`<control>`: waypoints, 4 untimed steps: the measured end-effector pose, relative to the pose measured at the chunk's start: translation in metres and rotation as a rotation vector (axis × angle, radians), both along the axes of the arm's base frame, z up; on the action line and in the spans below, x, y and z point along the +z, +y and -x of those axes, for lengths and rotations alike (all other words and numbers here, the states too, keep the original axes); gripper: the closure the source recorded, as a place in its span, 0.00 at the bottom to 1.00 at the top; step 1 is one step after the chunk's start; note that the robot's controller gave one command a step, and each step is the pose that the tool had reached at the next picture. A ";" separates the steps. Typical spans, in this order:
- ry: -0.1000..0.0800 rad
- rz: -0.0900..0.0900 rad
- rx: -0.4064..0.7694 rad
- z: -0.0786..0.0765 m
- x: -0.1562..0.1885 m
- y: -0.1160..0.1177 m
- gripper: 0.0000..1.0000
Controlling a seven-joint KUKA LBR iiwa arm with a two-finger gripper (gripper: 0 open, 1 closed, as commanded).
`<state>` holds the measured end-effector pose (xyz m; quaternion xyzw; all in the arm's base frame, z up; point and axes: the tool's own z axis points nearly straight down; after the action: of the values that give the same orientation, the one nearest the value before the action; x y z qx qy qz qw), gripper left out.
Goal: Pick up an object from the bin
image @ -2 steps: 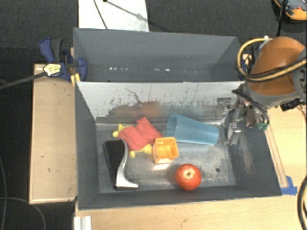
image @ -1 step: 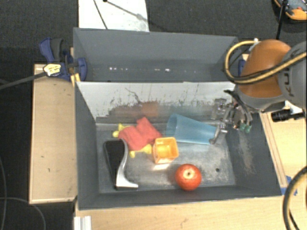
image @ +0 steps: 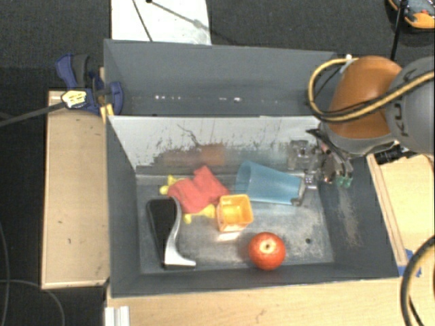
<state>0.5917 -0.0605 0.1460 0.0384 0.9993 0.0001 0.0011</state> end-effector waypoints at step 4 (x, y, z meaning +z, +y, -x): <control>-0.001 0.001 0.024 0.000 -0.074 0.045 1.00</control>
Offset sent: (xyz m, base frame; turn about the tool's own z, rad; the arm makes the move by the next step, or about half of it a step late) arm -0.0013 0.0461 -0.0760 -0.0238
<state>0.5915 -0.0152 0.0723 0.0262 0.9997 -0.0002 0.0015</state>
